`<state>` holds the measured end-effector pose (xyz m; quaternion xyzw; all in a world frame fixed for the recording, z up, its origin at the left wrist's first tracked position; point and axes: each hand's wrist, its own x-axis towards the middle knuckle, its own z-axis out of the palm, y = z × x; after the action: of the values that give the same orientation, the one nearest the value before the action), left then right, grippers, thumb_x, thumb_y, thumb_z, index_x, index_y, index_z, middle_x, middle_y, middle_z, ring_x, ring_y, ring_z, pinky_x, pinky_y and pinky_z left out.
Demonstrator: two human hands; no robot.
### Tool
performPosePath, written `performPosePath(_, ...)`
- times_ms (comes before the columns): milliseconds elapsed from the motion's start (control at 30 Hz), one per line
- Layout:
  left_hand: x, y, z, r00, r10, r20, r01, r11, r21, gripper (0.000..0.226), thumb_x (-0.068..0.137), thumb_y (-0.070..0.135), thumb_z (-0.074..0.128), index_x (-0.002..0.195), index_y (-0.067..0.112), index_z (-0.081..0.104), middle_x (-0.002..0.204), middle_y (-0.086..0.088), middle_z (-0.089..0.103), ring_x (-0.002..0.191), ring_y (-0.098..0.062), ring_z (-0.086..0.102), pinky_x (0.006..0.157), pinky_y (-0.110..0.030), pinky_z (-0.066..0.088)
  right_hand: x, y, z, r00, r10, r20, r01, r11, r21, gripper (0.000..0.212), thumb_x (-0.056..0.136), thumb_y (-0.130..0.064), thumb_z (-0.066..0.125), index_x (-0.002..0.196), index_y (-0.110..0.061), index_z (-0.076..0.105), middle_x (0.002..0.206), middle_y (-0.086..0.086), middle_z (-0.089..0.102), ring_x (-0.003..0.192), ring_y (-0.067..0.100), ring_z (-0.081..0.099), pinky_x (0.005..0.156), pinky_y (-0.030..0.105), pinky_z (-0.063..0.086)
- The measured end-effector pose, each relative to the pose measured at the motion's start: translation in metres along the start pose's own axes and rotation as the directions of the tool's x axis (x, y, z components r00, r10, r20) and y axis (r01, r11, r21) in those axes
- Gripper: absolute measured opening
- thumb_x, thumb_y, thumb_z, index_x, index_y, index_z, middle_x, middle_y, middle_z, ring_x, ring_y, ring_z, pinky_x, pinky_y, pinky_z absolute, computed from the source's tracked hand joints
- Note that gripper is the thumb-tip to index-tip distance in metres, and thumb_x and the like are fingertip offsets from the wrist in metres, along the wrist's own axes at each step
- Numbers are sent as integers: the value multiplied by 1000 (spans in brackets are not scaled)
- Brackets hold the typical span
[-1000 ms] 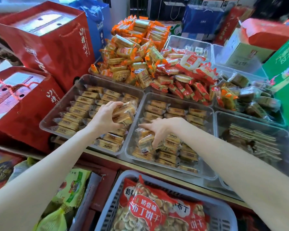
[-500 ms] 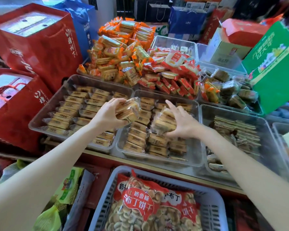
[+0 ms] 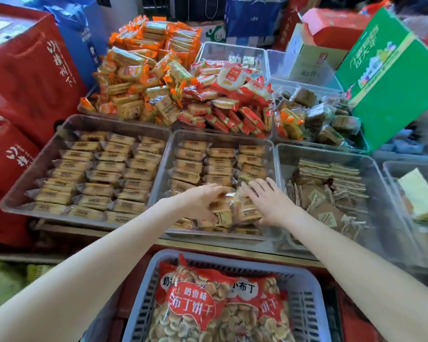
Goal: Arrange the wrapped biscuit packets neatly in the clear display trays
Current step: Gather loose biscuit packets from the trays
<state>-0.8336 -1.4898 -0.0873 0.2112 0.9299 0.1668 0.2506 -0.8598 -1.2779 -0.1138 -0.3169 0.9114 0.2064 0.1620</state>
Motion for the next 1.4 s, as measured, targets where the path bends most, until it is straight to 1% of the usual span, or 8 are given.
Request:
performPosePath(100, 11, -4, 9, 996, -49, 75, 24, 951, 307, 84, 81, 27, 70, 148, 18, 19, 142, -3, 39, 124, -22, 46, 102, -36, 37, -1, 3, 7, 1000, 22, 22, -21, 998, -66, 105, 87, -54, 54, 147, -7, -18, 158, 12, -15, 146, 29, -11, 116, 45, -6)
performPosePath(333, 10, 9, 7, 988, -34, 152, -68, 785, 616, 79, 87, 32, 62, 150, 20, 15, 147, -8, 31, 133, -26, 34, 111, -42, 22, 9, 7, 2, 987, 101, 127, -89, 991, -99, 100, 91, -54, 46, 145, -3, -20, 156, 15, -19, 146, 29, -11, 115, 47, -8)
performPosePath(533, 6, 3, 38, 999, -11, -34, 29, 797, 603, 75, 96, 40, 46, 151, 18, 1, 149, -10, 22, 138, -27, 20, 114, -43, 12, 1, 1, 4, 988, 144, 57, -136, 981, -137, 98, 90, -57, 46, 148, -1, -10, 157, 19, -14, 146, 31, -11, 115, 53, -5)
performPosePath(633, 4, -5, 25, 999, 40, -22, -22, 850, 526, 79, 90, 52, 51, 151, 26, 8, 148, -9, 19, 136, -28, 21, 111, -43, 24, -16, -2, 5, 992, 73, -101, -78, 996, -48, 75, 90, -39, 57, 146, -3, 23, 155, 18, 14, 143, 32, 14, 115, 46, 15)
performPosePath(733, 4, -6, 10, 995, 93, 49, -104, 932, 348, 66, 87, 38, 62, 145, 28, 32, 136, -4, 35, 120, -22, 45, 96, -34, 45, -26, 0, 9, 978, -23, -207, 37, 997, 65, 39, 91, -10, 53, 128, -7, 46, 134, 11, 45, 120, 23, 44, 98, 30, 39)
performPosePath(967, 1, -7, 17, 995, -19, 94, -7, 964, 266, 61, 84, 31, 68, 136, 26, 36, 123, -6, 48, 97, -22, 59, 82, -34, 51, -23, -5, 15, 988, -115, -107, 138, 960, 242, 36, 89, 4, 48, 122, -8, 47, 118, 8, 53, 110, 23, 50, 90, 30, 46)
performPosePath(1267, 6, -5, 20, 997, -47, 65, 35, 984, 174, 57, 89, 25, 62, 140, 32, 37, 127, -9, 44, 120, -26, 42, 104, -38, 36, -14, -25, 6, 996, -48, -69, 64, 967, 245, 35, 83, 13, 47, 113, -5, 48, 99, 10, 55, 95, 28, 56, 68, 30, 40)
performPosePath(1400, 6, -6, 26, 999, -48, 4, 46, 983, 177, 51, 92, 21, 55, 139, 33, 40, 141, -13, 37, 123, -29, 42, 107, -39, 35, -10, -17, 13, 996, -86, -31, 91, 946, 310, 30, 84, 13, 43, 105, -8, 48, 95, 10, 56, 88, 28, 56, 72, 34, 48)
